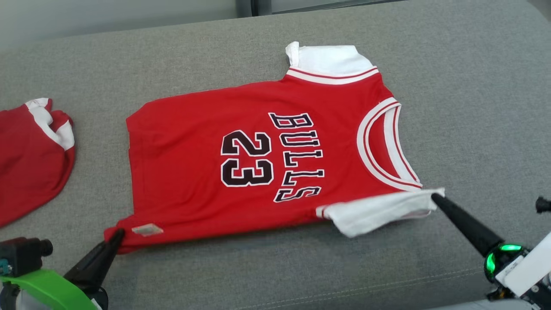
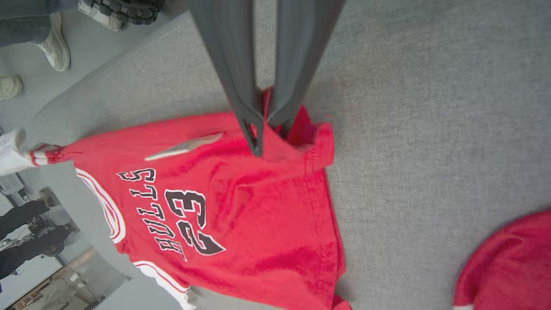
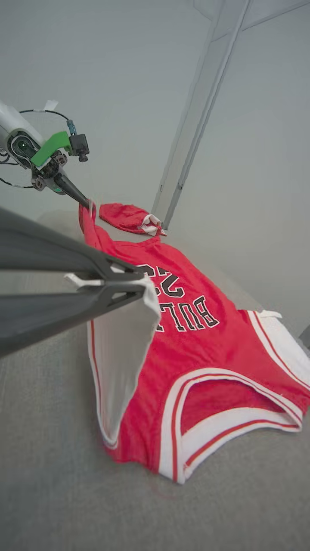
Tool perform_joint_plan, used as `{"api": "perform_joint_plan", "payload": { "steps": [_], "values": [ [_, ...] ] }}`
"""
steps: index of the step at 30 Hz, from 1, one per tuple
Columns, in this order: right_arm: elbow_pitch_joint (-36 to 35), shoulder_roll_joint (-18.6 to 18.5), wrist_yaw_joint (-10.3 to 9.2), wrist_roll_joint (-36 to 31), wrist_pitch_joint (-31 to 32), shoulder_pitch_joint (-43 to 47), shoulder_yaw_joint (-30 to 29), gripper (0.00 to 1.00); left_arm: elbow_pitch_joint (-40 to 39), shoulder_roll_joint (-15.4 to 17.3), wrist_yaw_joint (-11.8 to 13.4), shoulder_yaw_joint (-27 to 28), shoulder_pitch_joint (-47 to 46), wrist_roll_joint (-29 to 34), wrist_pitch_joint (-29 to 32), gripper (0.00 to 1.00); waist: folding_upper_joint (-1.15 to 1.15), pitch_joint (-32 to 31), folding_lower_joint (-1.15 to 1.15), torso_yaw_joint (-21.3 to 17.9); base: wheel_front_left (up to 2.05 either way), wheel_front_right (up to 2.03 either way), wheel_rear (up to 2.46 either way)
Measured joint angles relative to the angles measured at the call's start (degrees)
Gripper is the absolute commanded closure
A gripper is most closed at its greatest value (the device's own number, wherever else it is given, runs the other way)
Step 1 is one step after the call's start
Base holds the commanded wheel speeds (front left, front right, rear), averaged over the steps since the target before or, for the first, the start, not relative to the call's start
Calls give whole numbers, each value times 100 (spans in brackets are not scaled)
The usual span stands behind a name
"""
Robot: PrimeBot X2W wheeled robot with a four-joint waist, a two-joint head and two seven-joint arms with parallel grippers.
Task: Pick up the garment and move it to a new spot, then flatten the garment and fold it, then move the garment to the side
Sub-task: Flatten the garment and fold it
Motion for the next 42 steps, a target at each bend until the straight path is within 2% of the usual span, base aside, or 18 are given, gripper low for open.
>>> {"api": "perform_joint_plan", "payload": {
  "steps": [5, 11, 12, 18, 29, 32, 36, 42],
  "values": [
    [-479, -427, -1, -331, 0, -559, -300, 100, -602, 199, 0, 138, -347, -65, -4, 100, 0, -173, 0, -99, 0, 0, 0],
    [-887, -642, -2, -321, -12, -1051, -820, 100, -1243, 357, -1, 197, -760, -293, 159, 100, 0, -400, 0, -155, 0, 0, 0],
    [-1056, -690, -2, -252, -27, -1231, -983, 100, -1426, 443, -1, 250, -871, -509, 270, 100, 0, -494, 0, -168, 0, 0, 0],
    [-1345, -918, -9, -88, 8, -1626, -1317, 100, -1757, 805, 0, 569, -1068, -838, 599, 100, 0, -696, 0, -209, 0, 0, 0],
    [-2064, -1203, -115, 311, 132, -1956, -1924, 100, -2911, 1332, 0, 637, -1170, -1577, 1390, 100, 0, -975, 0, -369, 0, 0, 0],
    [-2302, -1261, -246, 509, 121, -1989, -2254, 100, -3330, 1488, 35, 826, -1203, -1844, 1525, 100, 0, -1041, 0, -392, 0, 0, 0],
    [-2462, -1350, -457, 705, 100, -2038, -2689, 100, -3825, 1681, 233, 1205, -1466, -2271, 1669, 100, 0, -1006, 0, -412, 0, 0, 0],
    [-2548, -1404, -778, 1221, 181, -2124, -2915, 100, -4187, 2050, 579, 1395, -1726, -2731, 2106, 100, 0, -785, 0, -416, 0, 0, 0]
  ]
}}
